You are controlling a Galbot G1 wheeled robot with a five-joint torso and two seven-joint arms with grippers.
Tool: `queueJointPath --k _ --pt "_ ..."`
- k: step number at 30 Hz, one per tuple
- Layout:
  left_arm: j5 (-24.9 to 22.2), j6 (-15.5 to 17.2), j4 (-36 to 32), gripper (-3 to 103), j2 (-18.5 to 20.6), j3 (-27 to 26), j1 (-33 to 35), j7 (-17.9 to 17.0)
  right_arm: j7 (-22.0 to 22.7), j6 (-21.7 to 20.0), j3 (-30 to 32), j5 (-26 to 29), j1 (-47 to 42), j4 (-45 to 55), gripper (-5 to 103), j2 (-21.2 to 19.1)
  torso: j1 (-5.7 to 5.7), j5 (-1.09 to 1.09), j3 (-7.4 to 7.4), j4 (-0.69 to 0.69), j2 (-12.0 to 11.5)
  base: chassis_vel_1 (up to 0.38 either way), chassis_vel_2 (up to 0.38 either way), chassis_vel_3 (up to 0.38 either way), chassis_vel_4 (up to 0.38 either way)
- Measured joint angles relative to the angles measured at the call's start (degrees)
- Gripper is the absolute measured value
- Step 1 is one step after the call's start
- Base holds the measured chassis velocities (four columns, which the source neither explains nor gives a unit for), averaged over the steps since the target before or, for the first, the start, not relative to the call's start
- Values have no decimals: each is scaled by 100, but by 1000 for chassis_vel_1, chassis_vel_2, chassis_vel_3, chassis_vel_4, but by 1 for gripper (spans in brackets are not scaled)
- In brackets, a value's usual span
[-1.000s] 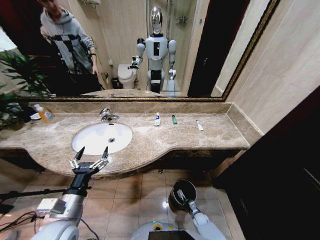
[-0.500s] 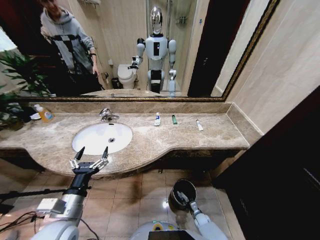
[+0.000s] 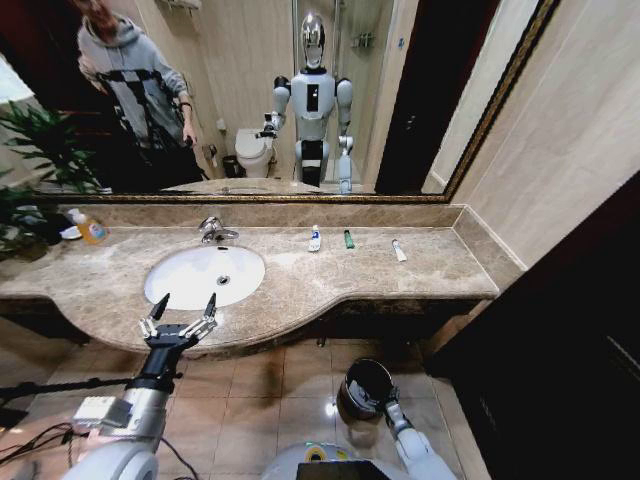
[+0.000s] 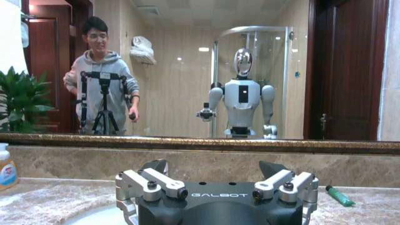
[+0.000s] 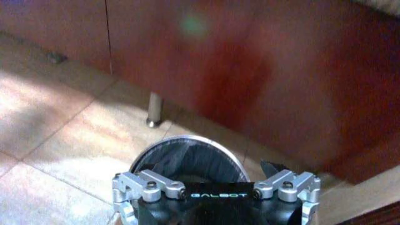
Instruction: Pick up the trash from the sink and place it in the trash bin.
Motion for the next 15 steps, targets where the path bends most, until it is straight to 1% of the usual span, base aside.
queueJointPath --k 2,3,4,5,8,9,11,12,14,15 --pt "0 0 0 100 0 1 0 0 10 -14 9 16 -84 165 100 -5 0 0 0 0 0 0 0 0 0" --pt "0 0 0 100 0 1 0 0 41 -110 35 99 -427 815 100 -56 0 -1 0 1 0 0 0 0 0" --pt "0 0 0 100 0 0 0 0 41 -176 40 163 -601 1121 100 -91 0 -2 0 1 0 0 0 0 0" --pt "0 0 0 100 0 0 0 0 41 -176 40 163 -601 1121 100 -91 0 -2 0 1 0 0 0 0 0" --pt "0 0 0 100 0 0 0 0 88 -377 66 403 -1291 2363 100 -191 0 -2 0 1 0 0 0 0 0" --pt "0 0 0 100 0 0 0 0 123 -407 89 422 -1442 2648 100 -185 -1 -1 0 0 0 0 0 0 0" --pt "0 0 0 100 0 1 0 0 134 -424 100 431 -1502 2768 100 -177 0 -2 0 0 1 0 0 0 0" --pt "0 0 0 100 0 1 0 0 157 -566 166 518 -1777 3364 100 -94 0 0 -1 1 0 0 0 0 0" --pt "0 0 0 100 0 1 0 0 157 -663 196 620 -2110 3896 100 -69 0 -1 0 1 0 0 0 0 0" --pt "0 0 0 100 0 1 0 0 157 -663 196 620 -2110 3896 100 -69 0 -1 0 1 0 0 0 0 0"
